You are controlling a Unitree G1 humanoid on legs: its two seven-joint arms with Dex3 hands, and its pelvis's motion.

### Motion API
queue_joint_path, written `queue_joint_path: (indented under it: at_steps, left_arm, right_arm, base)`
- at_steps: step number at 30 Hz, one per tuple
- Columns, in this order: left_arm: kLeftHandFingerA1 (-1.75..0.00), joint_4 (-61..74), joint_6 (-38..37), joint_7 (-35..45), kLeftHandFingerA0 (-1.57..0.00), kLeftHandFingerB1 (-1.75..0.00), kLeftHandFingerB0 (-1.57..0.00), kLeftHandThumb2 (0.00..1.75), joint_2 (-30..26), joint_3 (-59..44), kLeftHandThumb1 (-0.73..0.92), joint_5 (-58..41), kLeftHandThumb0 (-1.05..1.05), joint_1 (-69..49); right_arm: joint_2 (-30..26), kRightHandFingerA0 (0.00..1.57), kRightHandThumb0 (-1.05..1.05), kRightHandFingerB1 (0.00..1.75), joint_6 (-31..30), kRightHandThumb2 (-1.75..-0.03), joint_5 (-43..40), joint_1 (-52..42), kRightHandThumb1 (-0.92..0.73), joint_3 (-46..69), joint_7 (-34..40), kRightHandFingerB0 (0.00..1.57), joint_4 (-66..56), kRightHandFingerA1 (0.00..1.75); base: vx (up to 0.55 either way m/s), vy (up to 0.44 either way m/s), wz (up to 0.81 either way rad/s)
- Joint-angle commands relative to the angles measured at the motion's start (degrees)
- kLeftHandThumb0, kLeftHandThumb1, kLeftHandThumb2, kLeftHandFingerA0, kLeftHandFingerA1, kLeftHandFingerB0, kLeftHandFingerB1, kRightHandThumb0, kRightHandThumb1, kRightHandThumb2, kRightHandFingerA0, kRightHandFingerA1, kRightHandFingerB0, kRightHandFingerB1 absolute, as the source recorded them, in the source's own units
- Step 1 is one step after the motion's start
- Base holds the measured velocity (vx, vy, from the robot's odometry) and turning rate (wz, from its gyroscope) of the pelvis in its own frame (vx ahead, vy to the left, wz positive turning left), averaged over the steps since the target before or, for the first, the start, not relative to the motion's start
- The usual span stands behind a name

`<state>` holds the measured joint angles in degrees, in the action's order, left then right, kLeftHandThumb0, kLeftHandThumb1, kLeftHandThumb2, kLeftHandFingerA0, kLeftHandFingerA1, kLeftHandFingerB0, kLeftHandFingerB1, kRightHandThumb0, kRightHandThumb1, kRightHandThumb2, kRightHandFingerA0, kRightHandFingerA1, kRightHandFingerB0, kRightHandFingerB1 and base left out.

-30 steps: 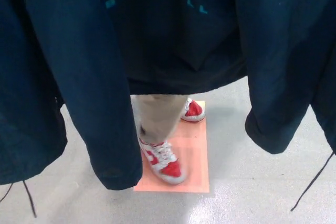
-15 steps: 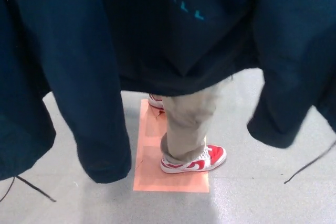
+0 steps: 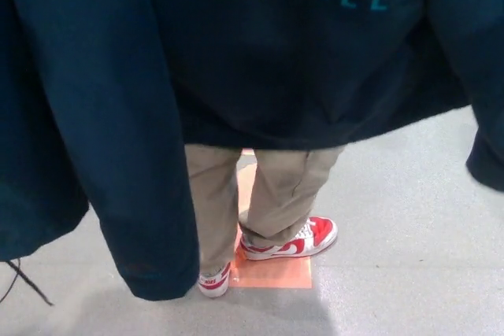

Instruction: A person hands a coat to the robot and the robot grabs it with both hands and holds it while the person wears the coat.

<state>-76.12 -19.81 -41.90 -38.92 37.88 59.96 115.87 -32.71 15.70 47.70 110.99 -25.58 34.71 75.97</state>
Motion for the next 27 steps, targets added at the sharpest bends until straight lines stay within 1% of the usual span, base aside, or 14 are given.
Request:
queue_joint_path:
  at_steps: [1, 3, 4, 6, 7, 9, 11, 14, 15, 18, 19, 24, 25, 27]
  left_arm:
    - [-1.57, -0.48, 3.32, 0.72, -0.94, -0.61, -0.79, 0.6, -2.24, 0.08, 0.57, 0.39, -0.3, 2.63]
    - [-1.57, -0.52, 3.59, 0.15, -0.94, -0.63, -0.78, 0.63, -2.1, 0.3, 0.57, 0.68, -0.33, 2.78]
    - [-1.58, -0.54, 3.8, 0.26, -0.95, -0.62, -0.77, 0.57, -1.99, 0.37, 0.58, 0.76, -0.29, 2.91]
    - [-1.59, -0.57, 3.91, 0.43, -0.94, -0.63, -0.77, 0.58, -2.08, 0.47, 0.59, 0.84, -0.28, 3.12]
    - [-1.58, -0.58, 3.79, 0.62, -0.93, -0.66, -0.77, 0.63, -2.14, 0.49, 0.57, 0.82, -0.3, 3.3]
    - [-1.58, -0.64, 3.72, 0.64, -0.93, -0.68, -0.77, 0.63, -2.14, 0.55, 0.56, 0.81, -0.31, 3.56]
    - [-1.58, -0.69, 3.95, 0.9, -0.91, -0.69, -0.78, 0.6, -1.96, 0.6, 0.57, 0.74, -0.26, 3.88]
    - [-1.57, -0.75, 4.11, 1.37, -0.92, -0.68, -0.78, 0.61, -1.86, 0.81, 0.6, 0.74, -0.25, 4.16]
    - [-1.54, -0.76, 4.01, 1.06, -0.94, -0.63, -0.8, 0.61, -1.87, 0.96, 0.61, 0.89, -0.24, 4.26]
    - [-1.57, -0.77, 3.82, 1.04, -0.94, -0.64, -0.77, 0.61, -1.97, 1.32, 0.61, 1.06, -0.27, 4.51]
    - [-1.55, -0.76, 3.6, 1.74, -0.95, -0.6, -0.78, 0.61, -1.93, 1.17, 0.61, 0.72, -0.27, 4.58]
    - [-1.56, -0.72, 3.58, 0.91, -0.93, -0.6, -0.79, 0.61, -1.91, 1.37, 0.63, 0.86, -0.27, 4.3]
    - [-1.56, -0.71, 3.55, 0.8, -0.93, -0.6, -0.79, 0.61, -1.92, 1.42, 0.63, 0.9, -0.27, 4.29]
    - [-1.58, -0.68, 3.73, 0.9, -0.92, -0.61, -0.77, 0.61, -1.88, 1.56, 0.59, 0.97, -0.26, 4.16]
  right_arm:
    - [-1.67, 1.02, -0.21, 0.64, -2.64, -0.58, -0.13, 1.75, -0.6, -0.09, -0.04, 0.84, 0.27, 1.58]
    - [-2.04, 1.02, -0.21, 0.63, -2.22, -0.59, -0.1, 1.66, -0.58, -0.19, -0.08, 0.82, 0.28, 1.57]
    - [-2.23, 1.04, -0.21, 0.62, -2.13, -0.57, -0.01, 1.67, -0.58, -0.31, -0.03, 0.83, 0.27, 1.54]
    - [-2.28, 1.04, -0.21, 0.63, -2.1, -0.57, 0.0, 1.82, -0.58, -0.41, -0.05, 0.83, 0.28, 1.55]
    - [-2.38, 1.04, -0.21, 0.65, -2.08, -0.57, 0.08, 1.91, -0.58, -0.52, -0.01, 0.83, 0.3, 1.55]
    - [-2.56, 1.04, -0.21, 0.64, -2.05, -0.57, 0.25, 2.0, -0.58, -0.73, 0.05, 0.83, 0.32, 1.55]
    - [-2.66, 1.04, -0.24, 0.64, -2.19, -0.6, 0.38, 2.17, -0.57, -0.98, 0.01, 0.83, 0.34, 1.57]
    - [-2.57, 1.02, -0.22, 0.65, -2.34, -0.6, 0.28, 2.41, -0.57, -1.1, -0.35, 0.83, 0.39, 1.56]
    - [-2.54, 0.99, -0.24, 0.65, -2.44, -0.61, 0.21, 2.53, -0.58, -1.08, -0.61, 0.82, 0.41, 1.57]
    - [-2.38, 1.0, -0.23, 0.64, -2.72, -0.6, 0.13, 2.87, -0.56, -1.11, -1.29, 0.83, 0.47, 1.56]
    - [-2.39, 0.99, -0.23, 0.64, -2.69, -0.6, 0.14, 2.94, -0.56, -1.13, -1.17, 0.83, 0.43, 1.57]
    - [-2.4, 0.97, -0.22, 0.65, -2.65, -0.6, 0.07, 2.7, -0.56, -1.07, -1.0, 0.84, 0.36, 1.59]
    - [-2.43, 0.97, -0.22, 0.65, -2.63, -0.6, 0.08, 2.68, -0.56, -1.08, -0.94, 0.84, 0.35, 1.59]
    - [-2.55, 1.03, -0.24, 0.64, -2.44, -0.6, 0.27, 2.56, -0.57, -1.25, -0.63, 0.83, 0.34, 1.57]
  base:
    - [0.0, 0.0, 0.0]
    - [0.0, 0.0, 0.0]
    - [0.0, 0.0, 0.0]
    - [0.0, 0.0, 0.0]
    - [0.0, 0.0, 0.0]
    - [0.0, 0.0, 0.0]
    - [0.0, 0.0, 0.0]
    - [0.0, 0.0, 0.0]
    - [0.0, 0.0, 0.0]
    - [0.0, 0.0, 0.0]
    - [0.0, 0.0, 0.0]
    - [0.0, 0.0, 0.0]
    - [0.0, 0.0, 0.0]
    - [0.0, 0.0, 0.0]
